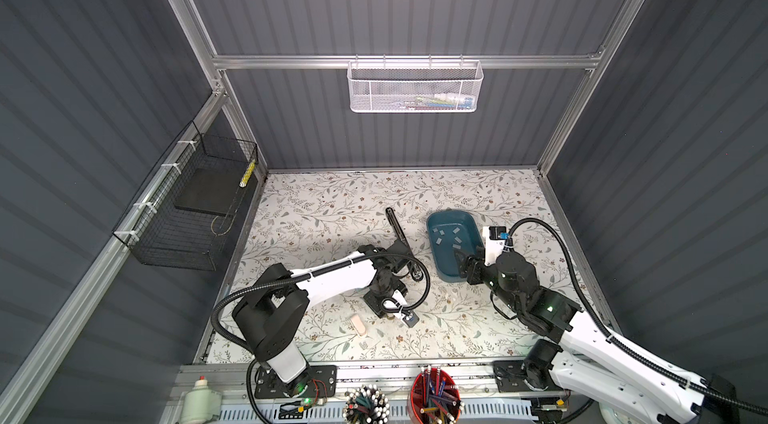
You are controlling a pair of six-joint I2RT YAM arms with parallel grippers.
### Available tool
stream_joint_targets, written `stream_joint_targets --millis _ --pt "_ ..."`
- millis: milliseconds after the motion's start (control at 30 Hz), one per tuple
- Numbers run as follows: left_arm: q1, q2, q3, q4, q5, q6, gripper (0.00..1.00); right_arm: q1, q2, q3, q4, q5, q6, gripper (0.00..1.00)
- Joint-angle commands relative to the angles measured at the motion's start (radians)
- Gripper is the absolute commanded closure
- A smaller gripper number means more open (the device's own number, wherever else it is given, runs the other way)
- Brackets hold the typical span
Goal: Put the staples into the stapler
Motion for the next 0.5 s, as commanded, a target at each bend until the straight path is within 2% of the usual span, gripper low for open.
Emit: stream_joint_targets --millis 0,100,167,200,267,467 --pt "-0.006 0.026 0.016 -0.014 0.021 0.001 0.43 -0.006 -0.009 -0.01 -0.008 0.005 0.008 0.26" --pt "-0.005 0.03 0.025 -0.016 0.006 -0.006 0.5 -0.006 -0.008 -0.01 -0.008 0.012 0.01 0.26" --pt "-0.003 0.018 0.029 -0.014 -0.005 -0.016 0.57 -0.006 -0.01 -0.011 -0.004 0.029 0.02 0.22" --pt "0.003 0.008 0.033 -0.011 -0.009 -0.026 0.63 -0.006 -0.014 -0.015 0.003 0.048 0.033 0.17" --pt "0.025 -0.03 0.032 0.013 0.005 -0.042 0.8 -0.009 -0.029 -0.026 0.017 0.067 0.053 0.12" --pt "0.123 -0.213 0.005 0.174 0.157 -0.135 0.84 -0.021 -0.099 -0.024 0.028 0.016 0.093 0.06"
